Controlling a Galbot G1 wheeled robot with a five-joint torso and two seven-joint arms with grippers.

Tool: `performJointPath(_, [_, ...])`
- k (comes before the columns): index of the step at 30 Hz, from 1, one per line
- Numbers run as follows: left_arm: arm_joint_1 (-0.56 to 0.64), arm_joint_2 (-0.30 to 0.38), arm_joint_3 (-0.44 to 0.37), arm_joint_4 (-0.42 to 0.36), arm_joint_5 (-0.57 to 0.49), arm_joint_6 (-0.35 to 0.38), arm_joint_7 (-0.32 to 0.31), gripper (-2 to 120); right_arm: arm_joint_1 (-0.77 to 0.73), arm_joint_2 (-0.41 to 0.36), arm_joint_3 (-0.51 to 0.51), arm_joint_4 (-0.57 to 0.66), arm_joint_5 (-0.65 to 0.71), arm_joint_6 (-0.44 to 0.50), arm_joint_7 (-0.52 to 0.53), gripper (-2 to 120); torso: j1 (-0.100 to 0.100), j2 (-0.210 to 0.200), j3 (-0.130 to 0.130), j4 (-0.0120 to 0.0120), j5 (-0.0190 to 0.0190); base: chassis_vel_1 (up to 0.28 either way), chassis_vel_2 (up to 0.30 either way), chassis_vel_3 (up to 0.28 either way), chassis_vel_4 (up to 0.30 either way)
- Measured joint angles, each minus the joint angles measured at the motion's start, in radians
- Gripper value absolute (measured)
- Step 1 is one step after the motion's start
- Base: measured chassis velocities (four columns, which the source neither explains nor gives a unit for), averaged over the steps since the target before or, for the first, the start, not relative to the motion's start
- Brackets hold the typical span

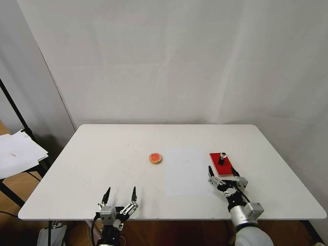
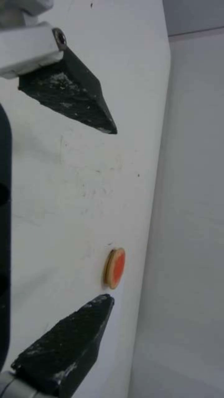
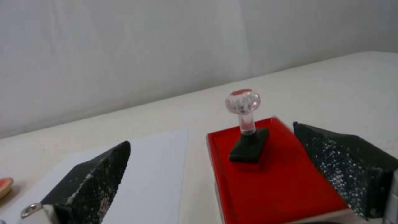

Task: Pick up the stamp from the ink pad and place it onto another ink pad.

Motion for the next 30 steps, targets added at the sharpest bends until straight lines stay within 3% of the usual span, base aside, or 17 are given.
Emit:
performJointPath(11, [0.000, 0.000, 0.000, 0.000, 0.000, 0.000, 0.000, 102, 0.136, -0.032, -0.039, -0.090, 0.038, -0.013, 0.007, 100, 0.000, 0.000, 0.000, 0.0001, 0.0001, 0.000, 0.000, 0.000, 0.000])
performJointPath(21, [0.000, 0.000, 0.000, 0.000, 0.000, 0.000, 0.000, 102, 0.161, -0.019, -0.056, -0.131, 0.042, -0.021, 0.013, 97, 0.000, 0.000, 0.000, 0.0001, 0.0001, 0.000, 0.000, 0.000, 0.000])
performJointPath(28, [0.000, 0.000, 0.000, 0.000, 0.000, 0.000, 0.000, 102, 0.173, -0.019, -0.057, -0.136, 0.046, -0.027, 0.026, 78, 0.000, 0.000, 0.000, 0.0001, 0.0000, 0.000, 0.000, 0.000, 0.000])
performJointPath(30, [0.000, 0.000, 0.000, 0.000, 0.000, 0.000, 0.000, 102, 0.169, -0.017, -0.057, -0.136, 0.047, -0.028, 0.028, 68, 0.000, 0.000, 0.000, 0.0001, 0.0001, 0.000, 0.000, 0.000, 0.000])
